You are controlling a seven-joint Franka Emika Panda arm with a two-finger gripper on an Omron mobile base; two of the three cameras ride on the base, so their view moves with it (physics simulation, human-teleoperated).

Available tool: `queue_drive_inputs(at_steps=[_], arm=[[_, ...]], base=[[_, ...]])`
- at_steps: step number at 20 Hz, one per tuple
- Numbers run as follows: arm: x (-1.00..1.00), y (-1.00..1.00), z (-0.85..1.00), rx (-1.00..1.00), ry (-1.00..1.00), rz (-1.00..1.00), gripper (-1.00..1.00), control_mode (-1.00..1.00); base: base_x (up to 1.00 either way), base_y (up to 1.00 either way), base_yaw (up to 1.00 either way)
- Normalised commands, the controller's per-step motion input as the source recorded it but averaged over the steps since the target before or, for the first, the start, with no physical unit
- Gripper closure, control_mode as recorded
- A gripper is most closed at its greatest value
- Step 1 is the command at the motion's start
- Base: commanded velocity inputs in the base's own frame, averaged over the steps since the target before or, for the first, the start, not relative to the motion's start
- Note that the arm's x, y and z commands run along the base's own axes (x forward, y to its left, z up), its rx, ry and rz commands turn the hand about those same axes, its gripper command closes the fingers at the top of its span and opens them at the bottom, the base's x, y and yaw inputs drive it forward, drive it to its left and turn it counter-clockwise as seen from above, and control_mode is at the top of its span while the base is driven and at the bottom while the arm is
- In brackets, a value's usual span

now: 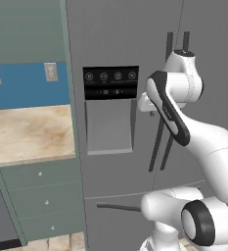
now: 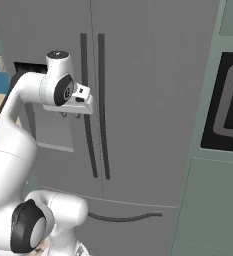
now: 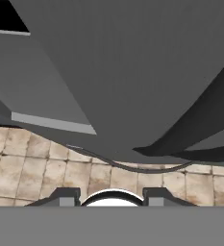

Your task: Open the fridge, grab two sodas, and place both sodas inside the bowl with ice on the dining counter.

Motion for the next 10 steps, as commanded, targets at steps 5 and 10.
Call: queue_drive_inputs(at_steps=[5,10], arm=[[0.0,0.0,0.0,0.0,0.0,0.0,-1.0,1.0],[0.0,0.0,0.0,0.0,0.0,0.0,-1.0,1.0]], base=[[-0.11,-0.13,0.0],[-0.36,-0.57,0.0]])
